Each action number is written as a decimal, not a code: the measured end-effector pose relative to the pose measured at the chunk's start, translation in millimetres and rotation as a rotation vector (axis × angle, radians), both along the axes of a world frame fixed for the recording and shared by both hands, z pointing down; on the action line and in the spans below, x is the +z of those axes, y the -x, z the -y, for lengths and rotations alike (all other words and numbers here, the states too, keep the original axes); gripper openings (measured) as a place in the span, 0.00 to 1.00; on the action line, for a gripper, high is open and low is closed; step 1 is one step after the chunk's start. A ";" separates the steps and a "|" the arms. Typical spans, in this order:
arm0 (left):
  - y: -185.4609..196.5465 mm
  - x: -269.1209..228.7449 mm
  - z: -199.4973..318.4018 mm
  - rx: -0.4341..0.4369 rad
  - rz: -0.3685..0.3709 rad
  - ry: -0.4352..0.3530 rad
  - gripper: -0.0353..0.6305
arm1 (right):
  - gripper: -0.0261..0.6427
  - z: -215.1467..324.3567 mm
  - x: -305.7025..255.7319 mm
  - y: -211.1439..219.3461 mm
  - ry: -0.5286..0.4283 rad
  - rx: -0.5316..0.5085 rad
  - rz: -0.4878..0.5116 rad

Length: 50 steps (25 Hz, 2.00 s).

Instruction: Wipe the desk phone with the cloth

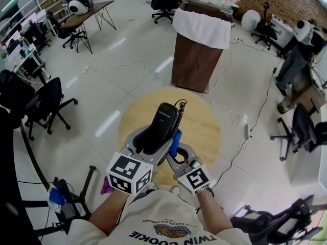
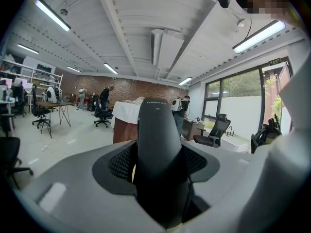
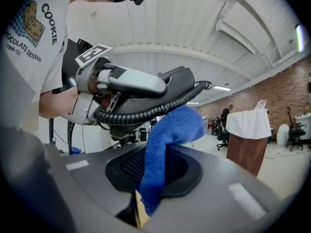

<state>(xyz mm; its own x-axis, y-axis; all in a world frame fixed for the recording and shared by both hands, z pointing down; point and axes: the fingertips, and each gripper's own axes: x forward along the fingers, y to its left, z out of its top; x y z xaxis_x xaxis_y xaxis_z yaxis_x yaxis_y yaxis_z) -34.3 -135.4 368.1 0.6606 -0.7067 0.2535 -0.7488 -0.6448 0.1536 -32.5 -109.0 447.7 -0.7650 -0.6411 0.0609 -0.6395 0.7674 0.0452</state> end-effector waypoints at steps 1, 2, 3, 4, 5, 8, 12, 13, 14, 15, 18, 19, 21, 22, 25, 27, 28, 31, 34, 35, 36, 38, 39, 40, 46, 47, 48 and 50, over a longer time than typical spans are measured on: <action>0.3 -0.1 1.5 -0.001 0.000 0.001 0.45 | 0.13 -3.2 1.4 2.9 0.005 -0.007 0.000; 0.4 -0.1 3.1 -0.003 0.001 0.000 0.45 | 0.13 -6.0 3.4 5.6 0.011 -0.014 0.000; 0.6 -0.1 4.8 -0.004 0.002 -0.001 0.45 | 0.13 -8.7 5.9 8.2 0.018 -0.019 0.001; 0.8 -0.3 6.6 -0.005 0.003 -0.003 0.45 | 0.13 -11.5 8.3 10.9 0.023 -0.024 0.002; 0.9 -0.6 8.5 -0.007 0.003 -0.006 0.45 | 0.13 -14.4 10.4 13.7 0.029 -0.029 0.005; 0.8 -2.0 14.5 -0.011 0.002 -0.011 0.45 | 0.13 -23.4 13.8 22.0 0.046 -0.043 0.018; 0.2 -0.1 21.2 -0.020 -0.001 -0.006 0.45 | 0.13 -34.0 17.9 28.7 0.064 -0.060 0.022; 0.5 0.8 22.6 -0.022 0.000 -0.004 0.45 | 0.13 -36.6 19.0 30.0 0.068 -0.064 0.022; 0.9 1.7 23.7 -0.024 0.000 -0.002 0.45 | 0.13 -39.2 19.9 31.2 0.070 -0.069 0.020; 1.2 2.5 24.7 -0.026 0.000 0.000 0.45 | 0.13 -41.7 20.6 32.2 0.071 -0.073 0.019; 2.4 4.1 27.3 -0.031 0.001 0.003 0.45 | 0.13 -48.4 21.4 34.7 0.074 -0.083 0.011; 2.9 4.4 27.9 -0.033 0.000 0.004 0.45 | 0.13 -50.5 22.1 35.8 0.076 -0.088 0.007; 4.1 4.4 28.8 -0.037 -0.003 0.005 0.45 | 0.13 -54.9 24.9 38.4 0.081 -0.098 0.004; 4.7 4.2 29.1 -0.039 -0.005 0.005 0.45 | 0.13 -57.3 27.1 40.0 0.083 -0.102 0.008; 7.3 4.2 30.7 -0.043 -0.008 0.003 0.45 | 0.13 -64.1 29.7 46.7 0.091 -0.119 0.008; 8.3 4.9 32.4 -0.047 -0.008 0.005 0.45 | 0.13 -67.8 28.2 50.6 0.095 -0.129 0.000; 8.3 5.2 33.3 -0.048 -0.008 0.006 0.45 | 0.13 -69.4 27.8 51.9 0.095 -0.134 -0.002; 8.5 6.7 35.3 -0.052 -0.005 0.009 0.45 | 0.13 -73.4 26.0 54.3 0.092 -0.147 0.000; 9.9 10.2 37.3 -0.057 -0.005 0.013 0.45 | 0.13 -74.6 25.3 54.4 0.103 -0.148 0.014; 10.4 11.4 37.9 -0.059 -0.005 0.015 0.45 | 0.13 -74.3 25.7 54.0 0.106 -0.145 0.016; 10.6 12.5 38.3 -0.060 -0.006 0.017 0.45 | 0.13 -73.8 26.2 53.3 0.106 -0.143 0.017; 10.5 13.7 39.0 -0.061 -0.006 0.020 0.45 | 0.13 -72.6 27.4 51.5 0.104 -0.139 0.022; 10.5 14.0 39.3 -0.062 -0.007 0.021 0.45 | 0.13 -71.9 27.9 50.1 0.105 -0.137 0.027; 10.7 14.1 39.7 -0.064 -0.009 0.022 0.45 | 0.13 -71.0 27.8 48.2 0.108 -0.134 0.031; 22.1 24.1 44.9 -0.093 -0.001 0.041 0.45 | 0.13 -63.4 33.0 19.1 0.141 -0.049 0.033; 24.5 27.5 45.8 -0.099 0.002 0.046 0.45 | 0.13 -61.6 32.2 13.0 0.142 -0.030 0.034; 26.2 31.3 46.5 -0.104 0.005 0.053 0.45 | 0.13 -59.5 30.6 6.9 0.143 -0.010 0.036; 27.4 41.1 46.4 -0.110 0.014 0.070 0.45 | 0.13 -55.3 25.2 -5.2 0.141 0.029 0.043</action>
<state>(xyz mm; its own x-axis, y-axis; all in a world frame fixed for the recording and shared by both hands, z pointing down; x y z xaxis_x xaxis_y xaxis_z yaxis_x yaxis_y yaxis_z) -61.7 -181.8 409.2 0.5764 -0.7548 0.3132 -0.8166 -0.5469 0.1848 -27.3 -53.7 472.9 -0.7502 -0.6504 0.1194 -0.6605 0.7455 -0.0891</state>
